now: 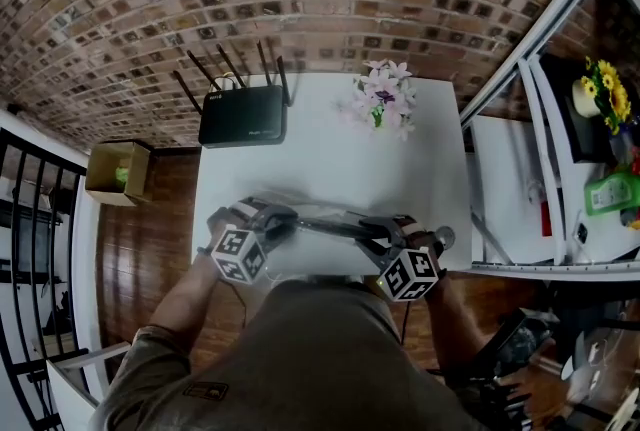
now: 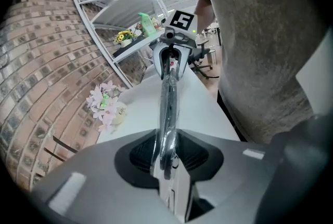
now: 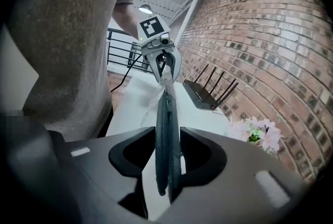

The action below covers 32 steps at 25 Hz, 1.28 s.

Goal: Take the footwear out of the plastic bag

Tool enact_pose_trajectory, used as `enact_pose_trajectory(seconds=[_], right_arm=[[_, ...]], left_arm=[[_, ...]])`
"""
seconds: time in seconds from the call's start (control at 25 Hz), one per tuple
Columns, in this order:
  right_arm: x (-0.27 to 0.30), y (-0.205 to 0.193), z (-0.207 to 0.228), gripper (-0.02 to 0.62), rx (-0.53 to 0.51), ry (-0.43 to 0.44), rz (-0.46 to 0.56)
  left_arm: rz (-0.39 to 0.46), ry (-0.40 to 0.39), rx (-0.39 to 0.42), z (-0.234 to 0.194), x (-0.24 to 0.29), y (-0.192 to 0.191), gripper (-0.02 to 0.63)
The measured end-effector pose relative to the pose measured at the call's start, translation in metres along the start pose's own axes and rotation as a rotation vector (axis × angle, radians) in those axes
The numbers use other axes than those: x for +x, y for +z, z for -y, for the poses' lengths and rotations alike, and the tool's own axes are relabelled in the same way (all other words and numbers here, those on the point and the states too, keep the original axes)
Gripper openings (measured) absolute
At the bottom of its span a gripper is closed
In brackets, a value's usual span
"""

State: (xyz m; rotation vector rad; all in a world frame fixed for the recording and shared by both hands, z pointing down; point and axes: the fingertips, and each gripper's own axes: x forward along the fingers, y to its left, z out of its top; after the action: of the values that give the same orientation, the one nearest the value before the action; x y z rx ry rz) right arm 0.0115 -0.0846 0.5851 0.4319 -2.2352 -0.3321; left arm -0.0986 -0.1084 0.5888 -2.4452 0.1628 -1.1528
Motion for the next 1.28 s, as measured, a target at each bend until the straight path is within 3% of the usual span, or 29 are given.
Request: enact_pose_trajectory(seconds=[0.24,0.36,0.76,1.28], right_arm=[[0.022,-0.005,-0.011,0.213,-0.025,0.058,-0.068],[0.032,-0.010,-0.017,0.174,-0.040,0.075,-0.096],[0.016,-0.011,-0.010,0.145,-0.017,0.023,-0.073],[-0.017,-0.036,0.004,0.138,0.084,-0.071,-0.071]], left_arm=[[0.012,-0.022,0.024,0.007,0.005,0.009,0.094],[0.004,-0.034,0.034,0.010,0.007,0.010,0.094],[0.000,-0.009,-0.024,0.006,0.005,-0.004,0.092],[-0.040,0.076,-0.073,-0.009,0.000,-0.027,0.003]])
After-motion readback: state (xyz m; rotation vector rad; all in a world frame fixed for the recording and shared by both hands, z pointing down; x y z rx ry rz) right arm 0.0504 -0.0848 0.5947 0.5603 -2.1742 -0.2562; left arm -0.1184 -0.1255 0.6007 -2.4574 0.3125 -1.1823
